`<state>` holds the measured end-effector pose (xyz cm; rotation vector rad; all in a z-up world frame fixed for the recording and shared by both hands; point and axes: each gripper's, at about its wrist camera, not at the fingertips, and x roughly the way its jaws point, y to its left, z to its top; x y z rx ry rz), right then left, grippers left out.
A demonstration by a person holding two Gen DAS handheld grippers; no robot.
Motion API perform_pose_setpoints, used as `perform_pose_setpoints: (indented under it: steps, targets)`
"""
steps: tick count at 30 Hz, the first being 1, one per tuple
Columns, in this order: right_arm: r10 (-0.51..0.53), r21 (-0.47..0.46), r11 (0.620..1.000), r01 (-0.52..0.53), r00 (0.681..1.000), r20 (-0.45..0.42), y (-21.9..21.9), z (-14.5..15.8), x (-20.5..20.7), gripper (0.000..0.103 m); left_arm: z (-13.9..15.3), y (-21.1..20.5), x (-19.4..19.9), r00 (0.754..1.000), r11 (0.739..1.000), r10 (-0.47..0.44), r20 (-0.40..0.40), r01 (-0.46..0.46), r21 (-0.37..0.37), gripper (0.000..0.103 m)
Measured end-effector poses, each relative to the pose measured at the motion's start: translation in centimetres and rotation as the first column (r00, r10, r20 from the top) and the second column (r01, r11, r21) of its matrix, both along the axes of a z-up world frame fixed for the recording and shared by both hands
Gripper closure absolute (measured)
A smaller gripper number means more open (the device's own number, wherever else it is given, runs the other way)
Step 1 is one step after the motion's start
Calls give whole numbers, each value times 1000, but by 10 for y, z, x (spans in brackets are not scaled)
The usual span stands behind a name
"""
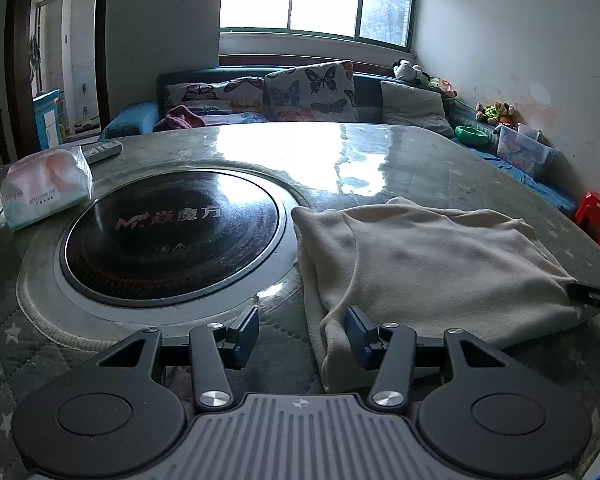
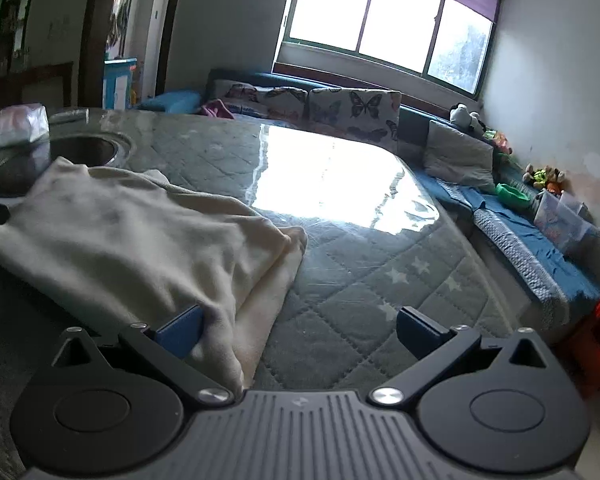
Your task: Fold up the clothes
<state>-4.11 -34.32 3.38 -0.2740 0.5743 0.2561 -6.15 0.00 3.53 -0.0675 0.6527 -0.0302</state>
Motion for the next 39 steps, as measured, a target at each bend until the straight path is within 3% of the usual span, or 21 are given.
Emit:
perform_pose_setpoints:
  steps: [11, 17, 22, 26, 32, 39]
  targets:
    - [54, 21, 998, -55, 998, 41, 14, 17, 0, 0, 9, -6, 21, 1000, 999, 6, 20, -5, -39, 52]
    - [76, 17, 997, -77, 996, 36, 25, 16, 2, 0, 1, -7, 53, 999, 999, 50, -6, -50, -14, 52]
    - [81, 11, 997, -81, 996, 32, 28, 16, 4, 0, 4, 2, 60, 997, 995, 70, -25, -71, -71, 52]
    - [80, 22, 997, -80, 997, 25, 29, 15, 6, 0, 8, -5, 72, 999, 997, 51, -6, -51, -53, 52]
    - [105, 31, 994, -106, 994, 30, 34, 17, 6, 0, -2, -5, 99, 994, 995, 101, -31, -102, -14, 52]
    - [146, 44, 988, -148, 988, 43, 40, 26, 7, 0, 5, 4, 96, 993, 993, 117, -27, -118, -31, 52]
